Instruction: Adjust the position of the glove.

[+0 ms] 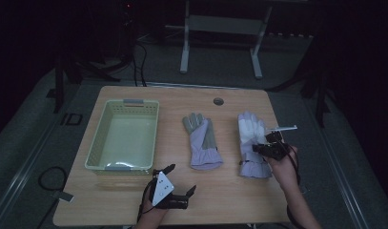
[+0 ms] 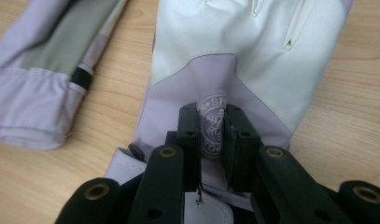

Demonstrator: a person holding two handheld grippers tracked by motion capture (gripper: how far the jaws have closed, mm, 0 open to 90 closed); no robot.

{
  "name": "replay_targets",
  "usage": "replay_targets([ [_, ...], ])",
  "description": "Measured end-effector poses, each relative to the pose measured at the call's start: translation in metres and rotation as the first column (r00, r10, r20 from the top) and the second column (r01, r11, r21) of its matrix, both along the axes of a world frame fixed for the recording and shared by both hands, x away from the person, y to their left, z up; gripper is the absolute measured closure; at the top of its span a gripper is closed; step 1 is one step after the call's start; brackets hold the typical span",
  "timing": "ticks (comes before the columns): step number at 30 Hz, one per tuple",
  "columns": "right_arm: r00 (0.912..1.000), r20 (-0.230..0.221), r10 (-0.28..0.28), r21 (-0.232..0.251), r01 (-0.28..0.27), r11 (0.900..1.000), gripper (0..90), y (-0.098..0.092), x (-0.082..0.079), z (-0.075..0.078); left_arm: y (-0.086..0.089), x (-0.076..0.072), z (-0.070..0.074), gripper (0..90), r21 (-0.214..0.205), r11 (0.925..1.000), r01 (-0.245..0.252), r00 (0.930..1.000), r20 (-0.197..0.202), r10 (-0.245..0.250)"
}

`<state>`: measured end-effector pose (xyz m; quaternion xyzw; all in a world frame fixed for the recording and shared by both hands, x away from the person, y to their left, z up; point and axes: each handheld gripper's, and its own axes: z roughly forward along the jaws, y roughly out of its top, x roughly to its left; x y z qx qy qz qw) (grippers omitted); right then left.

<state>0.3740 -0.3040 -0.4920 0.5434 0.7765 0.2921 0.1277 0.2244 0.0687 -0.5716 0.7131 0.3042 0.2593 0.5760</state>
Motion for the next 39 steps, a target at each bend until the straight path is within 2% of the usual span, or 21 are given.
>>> replay_targets([
  [6,0.9998,-0.020,-0.004,-0.055,0.003,0.9985,75.0,0.006,0.009,-0.022,0.000,0.000,0.000,1.4,0.003,1.0000,0.003,1.0000,0.003,-0.003],
  [9,0.9999,-0.013,-0.008,-0.048,0.007,0.9988,70.5,0.007,0.009,-0.029,0.000,0.000,0.000,1.4,0.000,1.0000,0.002,1.0000,0.000,-0.002],
  [14,1.0000,0.002,-0.001,-0.031,0.001,0.9995,65.9,0.003,0.009,-0.021,0.000,0.000,0.000,1.4,-0.001,1.0000,0.002,1.0000,-0.002,-0.002],
  [17,0.9989,0.045,0.008,-0.026,-0.007,0.9996,55.5,-0.001,0.006,-0.011,0.000,0.000,0.000,1.4,0.000,1.0000,0.003,1.0000,-0.002,-0.003],
  [19,0.9964,0.076,0.037,-0.026,-0.035,0.9991,54.0,-0.003,0.005,-0.009,0.000,0.000,0.000,1.4,0.000,1.0000,0.003,1.0000,-0.001,-0.003],
  [22,0.9963,0.063,0.059,-0.036,-0.057,0.9977,51.8,-0.004,0.005,-0.013,0.000,0.000,0.000,1.4,0.000,1.0000,0.003,1.0000,-0.003,-0.003],
  [29,0.9946,0.060,0.084,-0.072,-0.080,0.9942,51.0,-0.001,0.006,-0.025,0.000,0.000,0.000,1.4,0.000,1.0000,0.004,1.0000,-0.003,-0.004],
  [32,0.9940,0.052,0.096,-0.083,-0.092,0.9923,54.0,0.001,0.007,-0.036,0.000,0.000,0.000,1.4,0.001,1.0000,0.005,1.0000,-0.001,-0.005],
  [35,0.9931,0.059,0.101,-0.071,-0.097,0.9927,56.2,0.000,0.006,-0.041,0.000,0.000,0.000,1.4,0.001,1.0000,0.006,1.0000,0.001,-0.006],
  [39,0.9943,0.062,0.087,-0.046,-0.084,0.9954,65.2,0.000,0.004,-0.044,0.000,0.000,0.000,1.4,0.004,1.0000,0.006,1.0000,0.000,-0.006],
])
